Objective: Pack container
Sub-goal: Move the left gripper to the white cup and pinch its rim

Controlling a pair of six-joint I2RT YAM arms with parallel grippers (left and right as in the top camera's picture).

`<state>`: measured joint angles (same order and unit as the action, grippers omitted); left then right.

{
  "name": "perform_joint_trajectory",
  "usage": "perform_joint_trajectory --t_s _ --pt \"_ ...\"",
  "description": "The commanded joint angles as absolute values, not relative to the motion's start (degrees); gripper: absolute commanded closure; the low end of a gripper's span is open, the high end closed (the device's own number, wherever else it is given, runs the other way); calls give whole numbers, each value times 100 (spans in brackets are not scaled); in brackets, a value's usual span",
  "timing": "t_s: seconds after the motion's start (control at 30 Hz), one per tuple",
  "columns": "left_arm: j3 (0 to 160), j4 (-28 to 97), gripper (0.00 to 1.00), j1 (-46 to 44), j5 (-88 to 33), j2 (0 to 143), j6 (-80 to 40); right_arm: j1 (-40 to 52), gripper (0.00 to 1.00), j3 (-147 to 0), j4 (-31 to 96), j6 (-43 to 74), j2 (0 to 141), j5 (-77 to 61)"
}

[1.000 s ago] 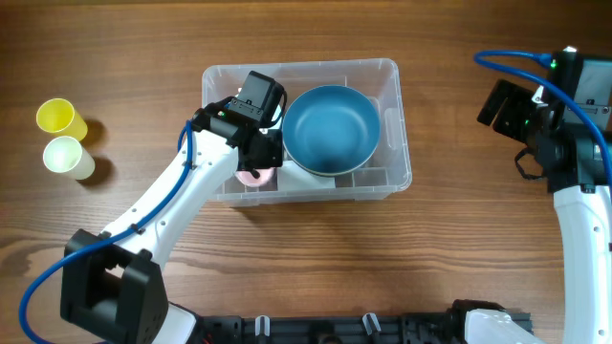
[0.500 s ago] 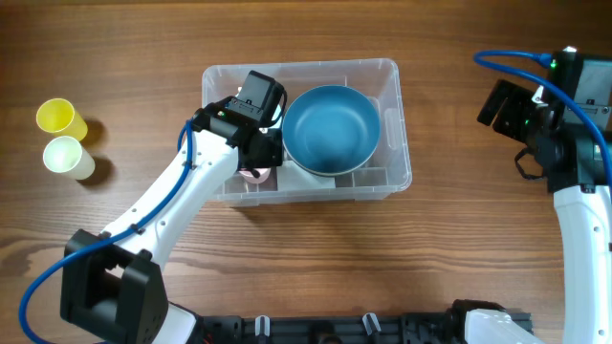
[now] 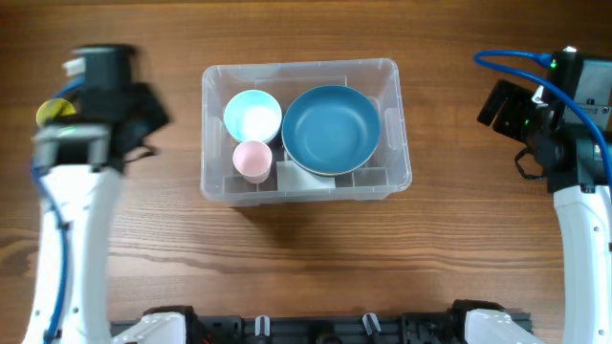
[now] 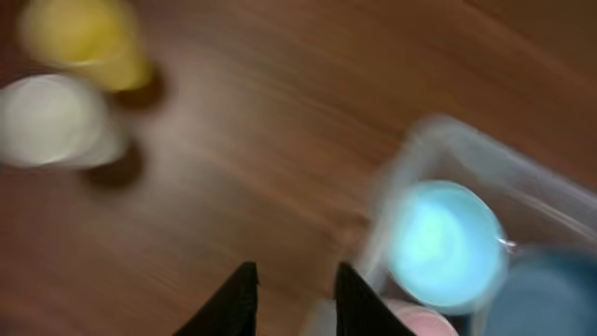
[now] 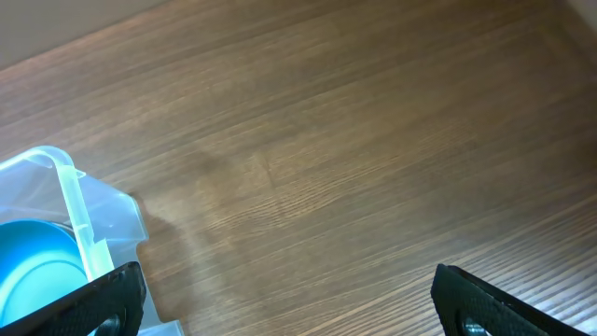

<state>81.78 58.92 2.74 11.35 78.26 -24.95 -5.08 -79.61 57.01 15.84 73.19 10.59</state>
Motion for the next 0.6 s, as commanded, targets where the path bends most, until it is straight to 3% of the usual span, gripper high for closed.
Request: perform_joint_trajectory --t_s 0.0,0.07,0.3,0.43,0.57 --pt "8204 6012 62 1636 1166 7787 -2978 -521 0 -8025 5701 1667 7367 1160" --pt "8204 6012 59 2443 919 7848 -3098 -521 0 -8025 5701 1669 7367 1160" --pt "8202 5874 50 3929 -8 8162 -3094 -521 0 -8025 5701 1667 7367 1160" --pt "8204 5872 53 4261 -392 8593 -3092 -521 0 -8025 5701 1667 7367 1160" --pt "8204 5850 49 4257 -405 9194 -3087 -521 0 -8025 5701 1667 7367 1160"
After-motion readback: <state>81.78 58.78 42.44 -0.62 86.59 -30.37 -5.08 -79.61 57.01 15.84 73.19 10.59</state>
